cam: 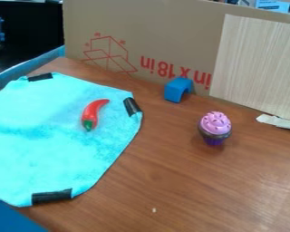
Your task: Remove the red chili figure from the top of the cloth
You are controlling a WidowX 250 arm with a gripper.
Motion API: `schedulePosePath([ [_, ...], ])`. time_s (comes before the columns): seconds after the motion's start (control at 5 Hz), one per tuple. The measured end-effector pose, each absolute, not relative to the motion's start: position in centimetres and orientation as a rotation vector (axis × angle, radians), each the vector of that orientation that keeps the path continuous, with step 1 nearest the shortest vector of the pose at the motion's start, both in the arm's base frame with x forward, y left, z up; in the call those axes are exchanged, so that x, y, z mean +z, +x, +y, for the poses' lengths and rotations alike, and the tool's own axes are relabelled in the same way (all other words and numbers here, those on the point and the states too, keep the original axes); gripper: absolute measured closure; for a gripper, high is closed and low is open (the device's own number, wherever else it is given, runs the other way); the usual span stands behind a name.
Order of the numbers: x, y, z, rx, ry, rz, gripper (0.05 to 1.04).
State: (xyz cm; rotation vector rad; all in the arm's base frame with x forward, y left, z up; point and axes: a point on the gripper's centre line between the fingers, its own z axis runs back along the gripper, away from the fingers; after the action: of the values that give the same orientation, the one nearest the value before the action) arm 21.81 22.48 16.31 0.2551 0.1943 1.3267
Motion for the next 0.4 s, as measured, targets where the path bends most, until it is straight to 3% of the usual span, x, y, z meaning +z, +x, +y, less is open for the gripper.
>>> schedulePosePath([
  [0.2, 15.1, 21.9, 22.4, 1.321, 0.255, 0.231, 0.083],
  [0.4, 13.1, 22.9, 21.6, 1.288, 0.289, 0.192, 0.083],
])
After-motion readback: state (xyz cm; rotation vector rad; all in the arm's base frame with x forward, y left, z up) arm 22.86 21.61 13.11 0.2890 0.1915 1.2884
